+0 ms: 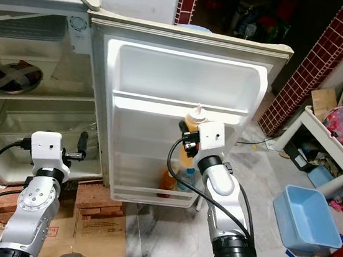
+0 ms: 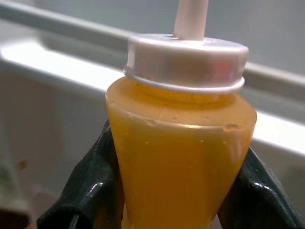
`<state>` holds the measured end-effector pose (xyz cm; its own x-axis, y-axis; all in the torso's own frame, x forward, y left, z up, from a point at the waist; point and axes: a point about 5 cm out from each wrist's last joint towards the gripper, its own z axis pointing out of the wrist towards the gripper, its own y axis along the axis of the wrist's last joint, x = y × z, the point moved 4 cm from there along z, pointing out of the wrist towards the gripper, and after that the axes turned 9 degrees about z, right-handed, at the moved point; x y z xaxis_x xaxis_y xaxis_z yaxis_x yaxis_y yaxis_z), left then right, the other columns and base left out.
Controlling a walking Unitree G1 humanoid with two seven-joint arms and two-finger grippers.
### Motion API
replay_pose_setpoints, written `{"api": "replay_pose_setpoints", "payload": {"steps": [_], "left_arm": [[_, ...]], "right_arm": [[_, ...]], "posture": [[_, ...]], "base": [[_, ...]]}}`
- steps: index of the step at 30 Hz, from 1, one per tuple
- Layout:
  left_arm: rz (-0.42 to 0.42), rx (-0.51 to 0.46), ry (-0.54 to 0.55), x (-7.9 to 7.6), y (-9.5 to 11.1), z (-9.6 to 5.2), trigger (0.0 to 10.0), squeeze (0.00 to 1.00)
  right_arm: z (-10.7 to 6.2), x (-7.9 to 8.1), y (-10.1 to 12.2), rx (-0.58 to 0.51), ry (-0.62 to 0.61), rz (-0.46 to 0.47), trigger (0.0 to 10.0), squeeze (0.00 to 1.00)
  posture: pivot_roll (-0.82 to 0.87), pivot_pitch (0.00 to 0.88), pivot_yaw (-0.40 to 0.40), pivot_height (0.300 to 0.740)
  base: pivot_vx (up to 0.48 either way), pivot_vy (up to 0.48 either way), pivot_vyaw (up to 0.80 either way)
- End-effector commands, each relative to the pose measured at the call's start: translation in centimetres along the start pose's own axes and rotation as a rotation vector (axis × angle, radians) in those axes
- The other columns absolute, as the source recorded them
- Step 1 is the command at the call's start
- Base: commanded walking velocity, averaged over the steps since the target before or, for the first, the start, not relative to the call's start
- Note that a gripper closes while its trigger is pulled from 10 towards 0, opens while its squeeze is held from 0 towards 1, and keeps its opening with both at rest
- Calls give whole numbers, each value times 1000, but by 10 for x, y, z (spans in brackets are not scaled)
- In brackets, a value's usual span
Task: Restocking fridge
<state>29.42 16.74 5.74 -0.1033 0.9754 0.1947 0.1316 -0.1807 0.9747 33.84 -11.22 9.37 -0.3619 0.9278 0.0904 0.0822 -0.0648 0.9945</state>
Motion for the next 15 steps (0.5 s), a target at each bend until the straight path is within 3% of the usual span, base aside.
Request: {"api": "replay_pose_setpoints", "payload": {"steps": [1, 15], "left_arm": [[-1, 19, 0, -2, -3, 0, 10000, 0], [-12, 24, -14, -5, -3, -2, 10000, 0]], "right_arm": [[0, 1, 3, 0, 15, 0, 10000, 0], [-2, 6, -1, 14, 27, 31, 10000, 0]], "posture": [[69, 0, -79, 740], [74, 0, -75, 740]], "base": [[0, 0, 0], [0, 0, 0]]}}
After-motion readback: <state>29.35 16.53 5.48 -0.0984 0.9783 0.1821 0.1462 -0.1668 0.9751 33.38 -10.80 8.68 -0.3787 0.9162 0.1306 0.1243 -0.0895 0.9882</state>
